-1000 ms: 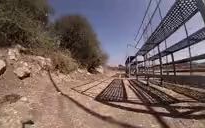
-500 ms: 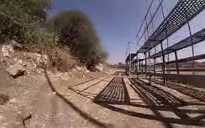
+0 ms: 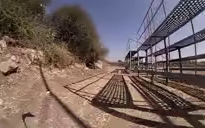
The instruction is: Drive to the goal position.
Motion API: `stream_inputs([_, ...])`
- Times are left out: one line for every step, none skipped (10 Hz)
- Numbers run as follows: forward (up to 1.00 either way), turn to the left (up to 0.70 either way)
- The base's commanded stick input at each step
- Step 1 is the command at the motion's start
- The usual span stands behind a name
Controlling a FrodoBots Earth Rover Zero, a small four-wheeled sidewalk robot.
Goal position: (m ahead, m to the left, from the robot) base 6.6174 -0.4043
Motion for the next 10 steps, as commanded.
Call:
stream_inputs([0.50,0.00])
stream_inputs([0.50,0.00])
stream_inputs([0.50,0.00])
stream_inputs([0.50,0.00])
stream_inputs([0.50,0.00])
stream_inputs([0.50,0.00])
stream_inputs([0.50,0.00])
stream_inputs([0.50,0.00])
stream_inputs([0.50,0.00])
stream_inputs([0.50,0.00])
